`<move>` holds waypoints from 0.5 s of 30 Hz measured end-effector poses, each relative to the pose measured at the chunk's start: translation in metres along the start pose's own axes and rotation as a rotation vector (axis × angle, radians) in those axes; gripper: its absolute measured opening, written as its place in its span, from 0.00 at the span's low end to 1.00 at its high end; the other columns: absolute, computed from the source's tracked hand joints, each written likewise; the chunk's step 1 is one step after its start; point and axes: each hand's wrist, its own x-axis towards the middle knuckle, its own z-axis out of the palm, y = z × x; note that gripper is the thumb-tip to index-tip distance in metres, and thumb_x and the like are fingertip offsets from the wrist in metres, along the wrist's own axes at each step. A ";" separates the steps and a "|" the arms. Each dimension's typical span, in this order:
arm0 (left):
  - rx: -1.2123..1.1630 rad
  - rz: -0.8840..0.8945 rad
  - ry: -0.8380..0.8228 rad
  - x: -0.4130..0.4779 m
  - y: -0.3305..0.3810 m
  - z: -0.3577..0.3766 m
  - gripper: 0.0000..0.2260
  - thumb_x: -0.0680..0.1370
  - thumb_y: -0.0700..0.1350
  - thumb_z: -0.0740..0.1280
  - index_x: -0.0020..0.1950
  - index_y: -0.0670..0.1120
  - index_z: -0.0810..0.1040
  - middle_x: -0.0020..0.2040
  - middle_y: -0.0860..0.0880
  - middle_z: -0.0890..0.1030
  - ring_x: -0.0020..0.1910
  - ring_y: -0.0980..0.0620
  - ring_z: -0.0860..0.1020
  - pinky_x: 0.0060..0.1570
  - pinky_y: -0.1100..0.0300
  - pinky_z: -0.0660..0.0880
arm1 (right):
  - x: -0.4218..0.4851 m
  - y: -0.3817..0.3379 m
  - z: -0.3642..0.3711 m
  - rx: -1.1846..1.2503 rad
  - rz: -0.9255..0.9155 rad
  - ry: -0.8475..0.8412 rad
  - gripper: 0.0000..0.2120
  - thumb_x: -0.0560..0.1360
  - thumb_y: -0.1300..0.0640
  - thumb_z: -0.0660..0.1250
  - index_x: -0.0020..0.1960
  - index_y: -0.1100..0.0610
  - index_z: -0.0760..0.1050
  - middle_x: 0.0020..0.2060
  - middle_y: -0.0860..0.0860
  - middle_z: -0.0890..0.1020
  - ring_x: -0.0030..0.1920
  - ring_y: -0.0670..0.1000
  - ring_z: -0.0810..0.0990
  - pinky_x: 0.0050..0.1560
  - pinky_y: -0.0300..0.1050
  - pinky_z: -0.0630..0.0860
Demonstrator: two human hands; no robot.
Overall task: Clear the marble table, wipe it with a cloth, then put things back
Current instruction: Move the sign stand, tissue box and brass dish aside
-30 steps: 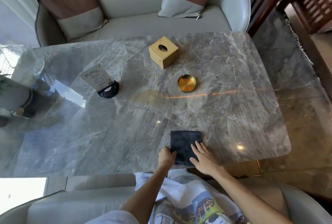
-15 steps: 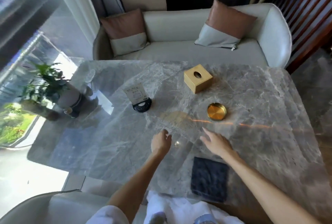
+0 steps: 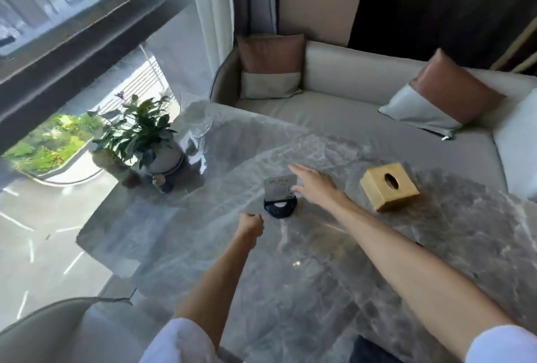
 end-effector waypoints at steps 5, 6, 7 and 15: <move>-0.118 -0.147 -0.051 0.061 -0.003 0.018 0.12 0.78 0.34 0.53 0.35 0.45 0.63 0.25 0.49 0.66 0.20 0.54 0.65 0.25 0.64 0.61 | 0.060 -0.017 0.021 -0.237 0.008 -0.114 0.23 0.76 0.52 0.68 0.70 0.48 0.69 0.63 0.56 0.79 0.61 0.60 0.78 0.58 0.55 0.76; -0.123 -0.170 -0.043 0.070 -0.004 0.023 0.12 0.77 0.34 0.51 0.36 0.45 0.61 0.23 0.49 0.63 0.17 0.54 0.61 0.26 0.65 0.57 | 0.067 -0.017 0.025 -0.272 0.012 -0.135 0.19 0.76 0.52 0.67 0.67 0.49 0.73 0.60 0.57 0.81 0.59 0.60 0.79 0.57 0.54 0.76; -0.145 -0.186 -0.046 0.079 -0.004 0.026 0.11 0.77 0.34 0.51 0.36 0.46 0.60 0.24 0.49 0.61 0.16 0.54 0.58 0.27 0.65 0.55 | 0.073 -0.015 0.029 -0.292 0.018 -0.148 0.15 0.77 0.53 0.67 0.63 0.50 0.76 0.57 0.57 0.82 0.57 0.60 0.80 0.56 0.53 0.76; -0.168 -0.144 -0.043 0.063 0.021 0.053 0.10 0.74 0.34 0.56 0.45 0.38 0.77 0.29 0.47 0.69 0.26 0.52 0.65 0.27 0.62 0.61 | 0.067 0.013 0.007 -0.147 0.070 -0.079 0.10 0.76 0.47 0.65 0.43 0.52 0.78 0.43 0.54 0.83 0.46 0.58 0.81 0.44 0.50 0.71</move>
